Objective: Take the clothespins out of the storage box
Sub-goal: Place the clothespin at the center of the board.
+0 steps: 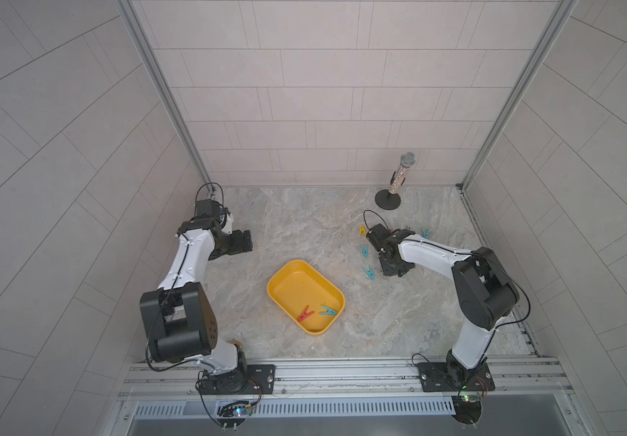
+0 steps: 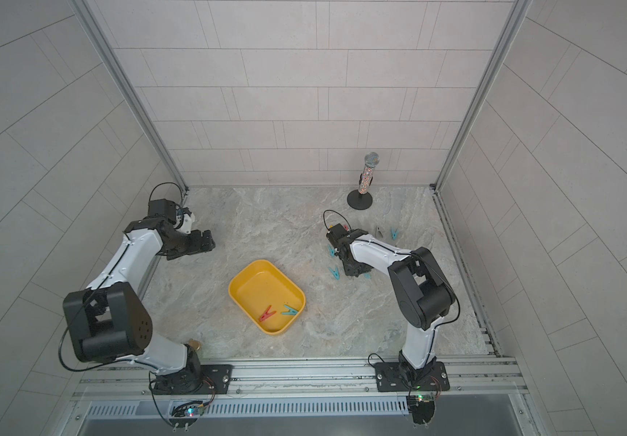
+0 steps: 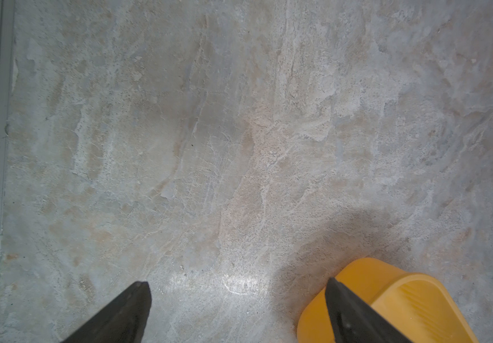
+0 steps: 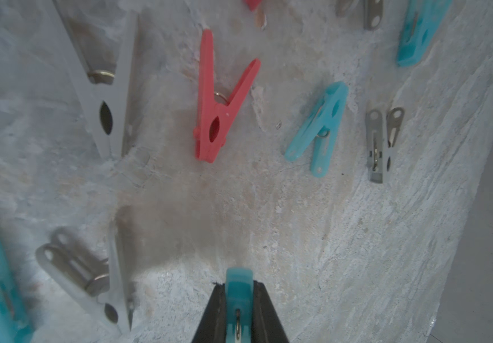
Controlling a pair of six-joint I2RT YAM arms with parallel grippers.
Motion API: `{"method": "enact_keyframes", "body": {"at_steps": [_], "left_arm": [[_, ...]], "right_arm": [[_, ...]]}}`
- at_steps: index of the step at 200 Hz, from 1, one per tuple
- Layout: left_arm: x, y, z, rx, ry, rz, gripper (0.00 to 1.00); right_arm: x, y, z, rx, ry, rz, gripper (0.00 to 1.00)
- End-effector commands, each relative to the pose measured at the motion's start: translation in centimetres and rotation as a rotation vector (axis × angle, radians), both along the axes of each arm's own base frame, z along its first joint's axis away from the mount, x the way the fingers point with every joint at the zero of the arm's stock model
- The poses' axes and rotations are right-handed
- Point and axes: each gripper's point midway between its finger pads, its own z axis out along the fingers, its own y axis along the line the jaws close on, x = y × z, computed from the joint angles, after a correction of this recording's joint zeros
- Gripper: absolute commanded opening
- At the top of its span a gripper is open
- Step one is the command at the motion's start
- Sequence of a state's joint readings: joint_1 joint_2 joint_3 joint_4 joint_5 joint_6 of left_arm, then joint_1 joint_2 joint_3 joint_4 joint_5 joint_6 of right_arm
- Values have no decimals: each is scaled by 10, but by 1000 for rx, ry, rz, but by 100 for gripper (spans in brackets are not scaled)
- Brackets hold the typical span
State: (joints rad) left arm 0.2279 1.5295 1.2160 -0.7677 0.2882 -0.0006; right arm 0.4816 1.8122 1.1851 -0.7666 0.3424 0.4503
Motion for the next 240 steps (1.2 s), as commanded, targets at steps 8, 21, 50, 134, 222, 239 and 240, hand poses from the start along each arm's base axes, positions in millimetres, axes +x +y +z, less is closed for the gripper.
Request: {"method": "enact_keyframes", "body": {"at_steps": [8, 21, 50, 134, 222, 239, 240], "left_arm": [[-5, -1, -2, 3, 10, -6, 100], [-6, 0, -1, 2, 10, -5, 100], [-6, 0, 1, 2, 2, -5, 100], [-6, -1, 1, -4, 3, -7, 100], [-6, -1, 2, -5, 2, -7, 100], [-6, -2, 1, -5, 5, -8, 100], [-6, -2, 1, -6, 4, -8, 100]], "right_arm": [[13, 0, 1, -27, -28, -18, 5], [14, 1, -3, -28, -22, -18, 6], [14, 2, -11, -39, -4, -21, 11], [9, 10, -15, -39, 8, -18, 17], [10, 10, -10, -44, -1, -22, 24], [11, 11, -8, -35, -4, -21, 27], [11, 12, -8, -34, -4, -21, 27]]}}
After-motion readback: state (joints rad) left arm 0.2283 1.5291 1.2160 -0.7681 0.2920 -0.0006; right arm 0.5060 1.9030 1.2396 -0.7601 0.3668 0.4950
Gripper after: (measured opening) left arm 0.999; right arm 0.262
